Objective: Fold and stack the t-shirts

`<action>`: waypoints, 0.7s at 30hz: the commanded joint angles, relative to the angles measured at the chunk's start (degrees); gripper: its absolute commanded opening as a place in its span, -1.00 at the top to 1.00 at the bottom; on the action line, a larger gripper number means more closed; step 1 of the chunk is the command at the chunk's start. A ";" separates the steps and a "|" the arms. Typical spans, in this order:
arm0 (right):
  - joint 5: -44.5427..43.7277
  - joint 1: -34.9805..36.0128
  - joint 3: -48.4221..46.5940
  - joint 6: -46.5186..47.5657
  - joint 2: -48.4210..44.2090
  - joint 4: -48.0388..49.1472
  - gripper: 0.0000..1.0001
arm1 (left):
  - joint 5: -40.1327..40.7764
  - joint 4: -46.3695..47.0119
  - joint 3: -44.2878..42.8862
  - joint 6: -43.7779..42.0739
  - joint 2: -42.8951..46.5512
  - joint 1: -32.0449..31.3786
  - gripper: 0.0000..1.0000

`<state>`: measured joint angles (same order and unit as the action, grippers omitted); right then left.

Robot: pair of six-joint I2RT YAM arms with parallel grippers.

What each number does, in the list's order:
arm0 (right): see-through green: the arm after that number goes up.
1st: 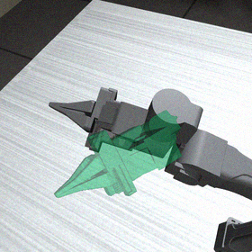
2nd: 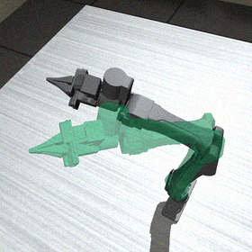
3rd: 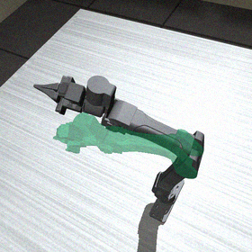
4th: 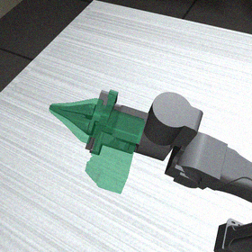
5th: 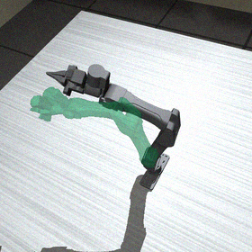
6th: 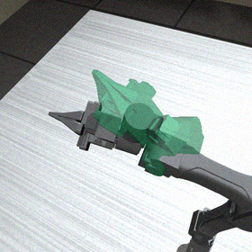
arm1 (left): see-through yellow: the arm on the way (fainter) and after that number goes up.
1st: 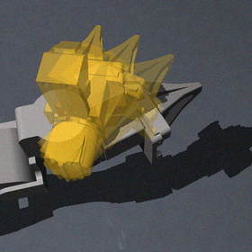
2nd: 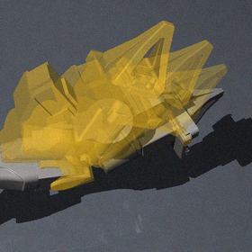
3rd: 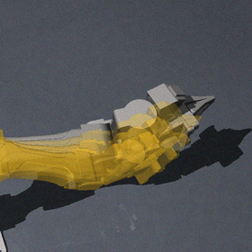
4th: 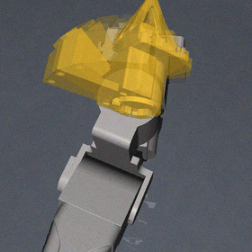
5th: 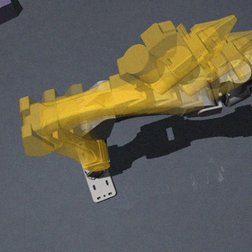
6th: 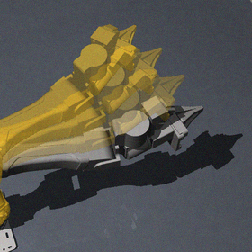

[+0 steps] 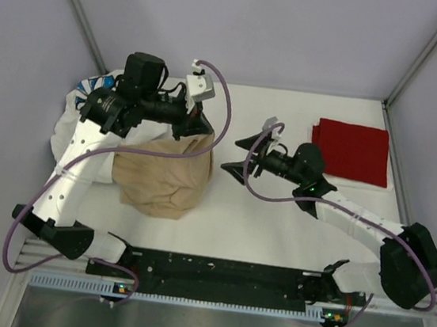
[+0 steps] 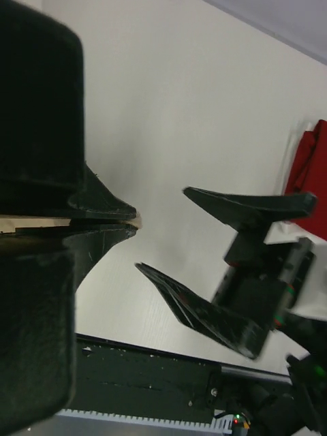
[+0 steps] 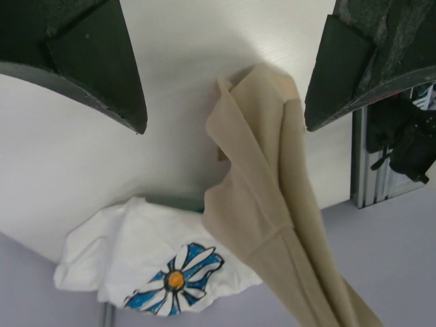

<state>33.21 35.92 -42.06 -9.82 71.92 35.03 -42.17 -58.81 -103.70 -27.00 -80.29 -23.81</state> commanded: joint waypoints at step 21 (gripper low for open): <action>-11.57 -4.71 -25.86 -12.78 8.01 -7.30 1.00 | 22.96 0.97 -6.87 3.45 8.40 0.08 -0.44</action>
<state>29.74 38.63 -59.81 -25.93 93.27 37.80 -37.82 -60.95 -109.49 -24.99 -74.26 -24.10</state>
